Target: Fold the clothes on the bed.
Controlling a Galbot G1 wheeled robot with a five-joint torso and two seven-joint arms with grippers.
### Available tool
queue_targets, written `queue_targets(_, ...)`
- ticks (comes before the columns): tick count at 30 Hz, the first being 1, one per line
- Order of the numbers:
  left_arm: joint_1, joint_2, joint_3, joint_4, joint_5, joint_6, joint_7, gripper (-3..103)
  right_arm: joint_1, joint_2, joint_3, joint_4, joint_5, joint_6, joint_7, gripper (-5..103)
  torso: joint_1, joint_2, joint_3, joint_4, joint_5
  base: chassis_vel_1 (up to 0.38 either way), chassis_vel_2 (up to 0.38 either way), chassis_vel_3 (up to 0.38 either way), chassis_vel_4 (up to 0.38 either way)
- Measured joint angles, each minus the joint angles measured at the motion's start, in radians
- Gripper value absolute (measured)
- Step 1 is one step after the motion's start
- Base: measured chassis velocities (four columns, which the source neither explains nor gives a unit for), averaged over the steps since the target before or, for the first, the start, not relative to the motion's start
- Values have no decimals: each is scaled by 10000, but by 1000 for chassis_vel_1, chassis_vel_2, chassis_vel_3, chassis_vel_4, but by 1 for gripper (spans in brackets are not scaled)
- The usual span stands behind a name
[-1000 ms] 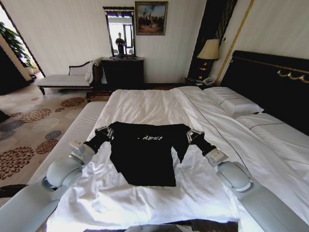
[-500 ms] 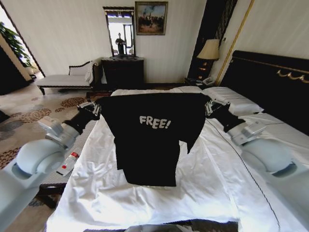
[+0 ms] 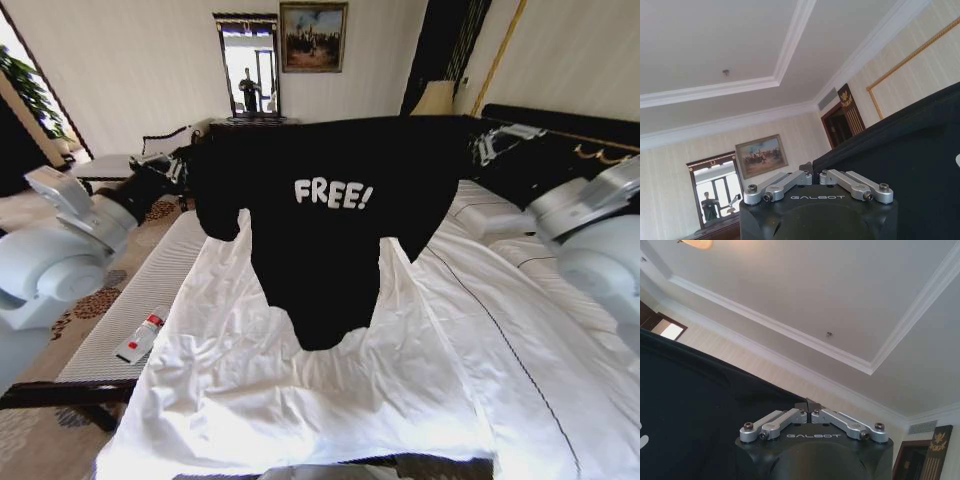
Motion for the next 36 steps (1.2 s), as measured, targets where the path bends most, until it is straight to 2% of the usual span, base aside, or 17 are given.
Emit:
queue_targets(4, -527, 208, 304, 777, -75, 58, -12, 2, 1474, -110, -1056, -1043, 376, 9, 138, 0, -1, 1, -1, -2, 3, 0, 0, 0, 0)
queue_targets(7, -707, 204, 655, 1146, 33, 50, 63, 2, 2056, -19, -1703, -1545, 417, 45, 121, 0, 1, 0, 0, 0, 5, 0, 0, 0, 0)
queue_targets(10, -707, 63, 867, 1348, 245, 19, 121, 2, 2108, 104, -1907, -1774, 342, 118, 19, 0, 2, 0, 1, 3, 2, 0, 0, 0, 0)
queue_targets(14, 33, -213, 600, 1445, 478, -11, 173, 2, 1508, 267, -1704, -1780, 148, 191, -68, 0, 2, -1, 2, -1, -1, 0, 0, 0, 0)
queue_targets(17, 1108, -322, 31, 1198, 766, -106, 328, 2, 791, 433, -1459, -1382, -95, 244, -138, 0, -1, 0, 0, 2, 2, 0, 0, 0, 0)
queue_targets(26, 989, -326, 98, 1277, 826, -157, 308, 2, 518, 797, -1607, -1296, -426, 269, -176, 0, -1, 0, 0, -2, 4, 0, 0, 0, 0)
queue_targets(34, 968, -548, 439, 3082, 556, -174, 116, 2, -259, 1219, -1589, -2573, -842, 351, -245, -2, -1, 0, 0, -1, -1, 0, 0, 0, 0)
queue_targets(36, 712, -796, 922, 3998, 656, -243, 116, 2, -661, 1510, -1612, -3182, -1060, 434, -277, 8, 0, 0, 1, 3, 3, 0, 0, 0, 0)
